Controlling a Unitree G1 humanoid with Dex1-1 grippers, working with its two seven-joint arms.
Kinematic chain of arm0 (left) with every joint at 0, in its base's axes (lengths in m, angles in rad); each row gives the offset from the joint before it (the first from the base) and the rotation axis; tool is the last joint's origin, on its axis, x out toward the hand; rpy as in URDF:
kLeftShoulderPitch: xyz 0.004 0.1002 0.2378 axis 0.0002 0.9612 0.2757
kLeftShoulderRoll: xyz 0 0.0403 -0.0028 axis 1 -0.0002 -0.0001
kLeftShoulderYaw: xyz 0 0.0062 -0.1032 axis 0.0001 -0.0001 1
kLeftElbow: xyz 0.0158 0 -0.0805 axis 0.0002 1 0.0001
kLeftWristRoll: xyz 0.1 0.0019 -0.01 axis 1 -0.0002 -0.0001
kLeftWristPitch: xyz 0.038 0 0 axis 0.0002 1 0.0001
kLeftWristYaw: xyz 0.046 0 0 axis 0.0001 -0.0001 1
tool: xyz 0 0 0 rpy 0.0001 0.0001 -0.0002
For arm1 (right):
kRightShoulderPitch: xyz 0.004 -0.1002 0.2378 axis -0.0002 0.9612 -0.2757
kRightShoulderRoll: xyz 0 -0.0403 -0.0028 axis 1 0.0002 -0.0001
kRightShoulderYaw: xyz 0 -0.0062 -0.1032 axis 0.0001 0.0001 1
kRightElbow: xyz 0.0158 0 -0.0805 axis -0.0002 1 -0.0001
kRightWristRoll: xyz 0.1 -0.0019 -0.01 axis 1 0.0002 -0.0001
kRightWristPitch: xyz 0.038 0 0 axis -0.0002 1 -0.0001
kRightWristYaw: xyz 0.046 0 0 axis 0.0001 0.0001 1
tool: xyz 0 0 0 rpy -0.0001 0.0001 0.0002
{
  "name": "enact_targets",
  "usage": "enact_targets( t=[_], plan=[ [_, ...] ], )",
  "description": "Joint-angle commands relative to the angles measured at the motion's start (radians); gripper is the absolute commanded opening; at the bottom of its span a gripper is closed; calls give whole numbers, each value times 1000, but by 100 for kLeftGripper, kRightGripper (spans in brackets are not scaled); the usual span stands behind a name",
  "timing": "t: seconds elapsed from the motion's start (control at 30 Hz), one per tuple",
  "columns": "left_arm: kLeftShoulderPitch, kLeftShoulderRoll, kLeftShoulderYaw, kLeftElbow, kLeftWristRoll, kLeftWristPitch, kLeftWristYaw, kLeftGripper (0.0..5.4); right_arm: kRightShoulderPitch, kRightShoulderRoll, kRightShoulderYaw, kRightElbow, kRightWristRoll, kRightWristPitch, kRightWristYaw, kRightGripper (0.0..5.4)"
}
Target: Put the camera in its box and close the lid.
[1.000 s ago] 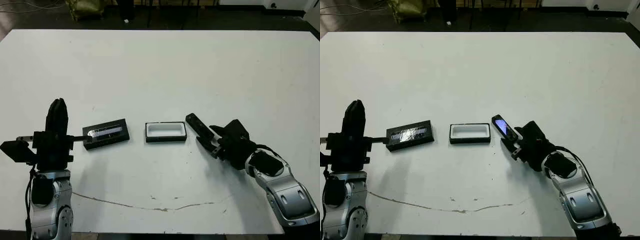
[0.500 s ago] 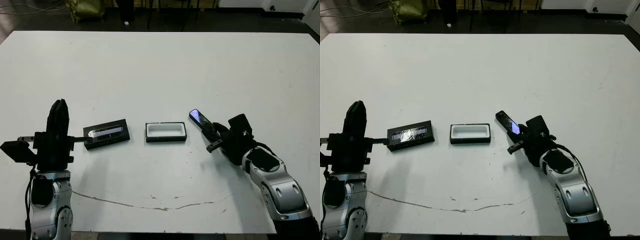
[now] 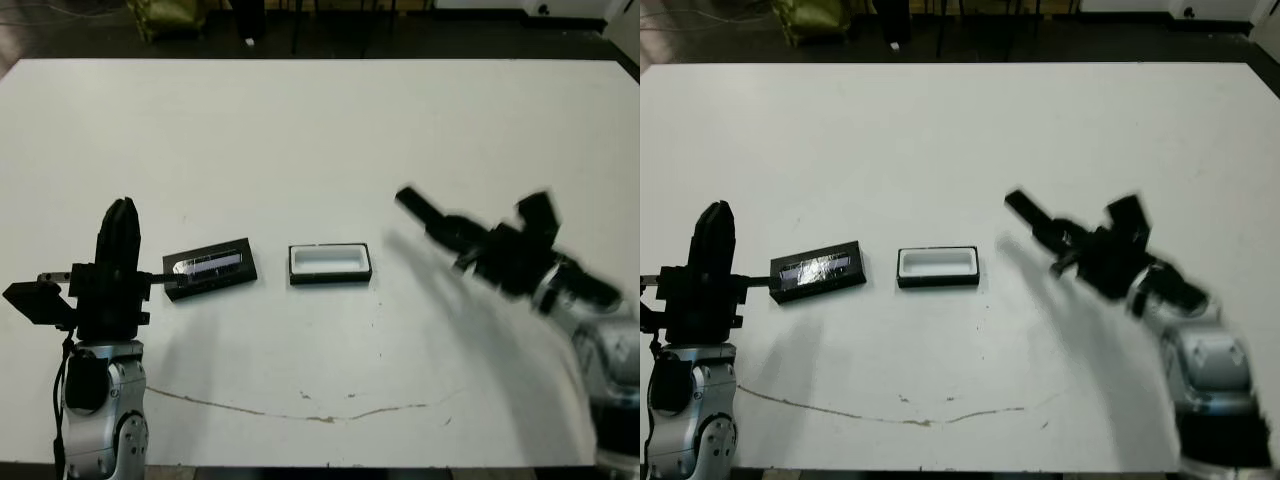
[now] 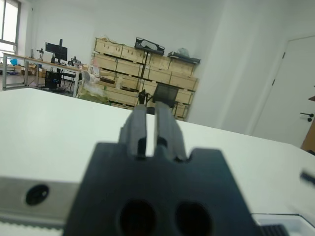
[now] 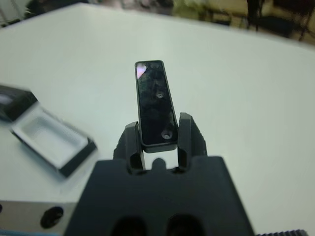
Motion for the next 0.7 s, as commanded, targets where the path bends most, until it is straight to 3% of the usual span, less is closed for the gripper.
enact_targets(
  t=[0.03, 0.13, 0.3, 0.4, 0.57, 0.7],
  plan=[
    [8, 9, 4, 25, -2, 1, -14, 0, -115, -38, 4, 115, 37, 29, 84, 13],
    [8, 10, 6, 25, -1, 0, -19, 0, -211, -52, 36, 218, 34, -22, 183, 13],
    [16, 4, 3, 7, -8, 28, -12, 0, -319, -54, 120, 302, -43, -68, 227, 12],
    [22, 2, 2, -2, 0, 40, -1, 0, -360, -41, 182, 395, -105, -200, 289, 12],
    [26, 5, 3, -1, -1, 33, -6, 0, -420, -9, 276, 514, -178, -347, 399, 11],
    [22, 1, 5, 11, -6, 15, -19, 0, -436, 8, 325, 500, -213, -313, 429, 11]
  ],
)
